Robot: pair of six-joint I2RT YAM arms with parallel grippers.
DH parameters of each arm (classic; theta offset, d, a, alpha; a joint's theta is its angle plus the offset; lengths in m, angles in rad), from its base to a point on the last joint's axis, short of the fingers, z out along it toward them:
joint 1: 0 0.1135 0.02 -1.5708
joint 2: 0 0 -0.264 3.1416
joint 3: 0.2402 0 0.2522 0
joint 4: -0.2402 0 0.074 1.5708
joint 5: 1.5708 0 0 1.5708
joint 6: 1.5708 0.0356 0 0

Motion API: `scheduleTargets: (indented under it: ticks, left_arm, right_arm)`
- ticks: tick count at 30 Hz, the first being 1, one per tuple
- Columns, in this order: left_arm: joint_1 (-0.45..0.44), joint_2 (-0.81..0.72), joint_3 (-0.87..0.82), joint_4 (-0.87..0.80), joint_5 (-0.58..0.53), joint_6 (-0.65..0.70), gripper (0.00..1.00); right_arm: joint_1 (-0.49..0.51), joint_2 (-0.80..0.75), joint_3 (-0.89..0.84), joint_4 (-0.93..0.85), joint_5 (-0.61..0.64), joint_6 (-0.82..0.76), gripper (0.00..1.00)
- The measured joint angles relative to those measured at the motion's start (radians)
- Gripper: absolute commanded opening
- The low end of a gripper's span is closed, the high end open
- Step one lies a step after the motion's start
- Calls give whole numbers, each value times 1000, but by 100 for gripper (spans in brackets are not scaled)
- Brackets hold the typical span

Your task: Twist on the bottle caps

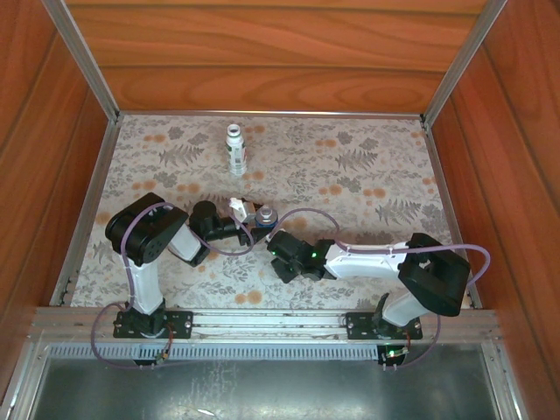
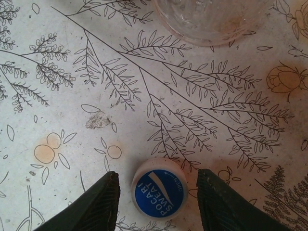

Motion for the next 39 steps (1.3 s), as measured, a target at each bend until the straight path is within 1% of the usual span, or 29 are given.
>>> scheduleTargets:
  ticks: [11,15,18,26,32,35,39]
  left_arm:
    - [0,0,0,0,0,0,71]
    - [0,0,0,0,3,-2,71]
    - [0,0,0,0,4,-2,71]
    - [0,1,0,1,6,-3,71]
    - [0,1,0,1,6,-2,71]
    - [0,1,1,1,6,-2,71]
    - [0,4,2,3,6,-3,71]
  right_arm:
    - [0,7,0,1,-1,10,41]
    - [0,24,0,0,-5,10,38]
    - [0,29,0,2,-5,10,34]
    - [0,21,1,-6,-6,10,34]
    - [5,-35,2,-37,-3,13,32]
    - [5,-72,16,-80,0,18,32]
    - [4,-93,94,-182,9,26,35]
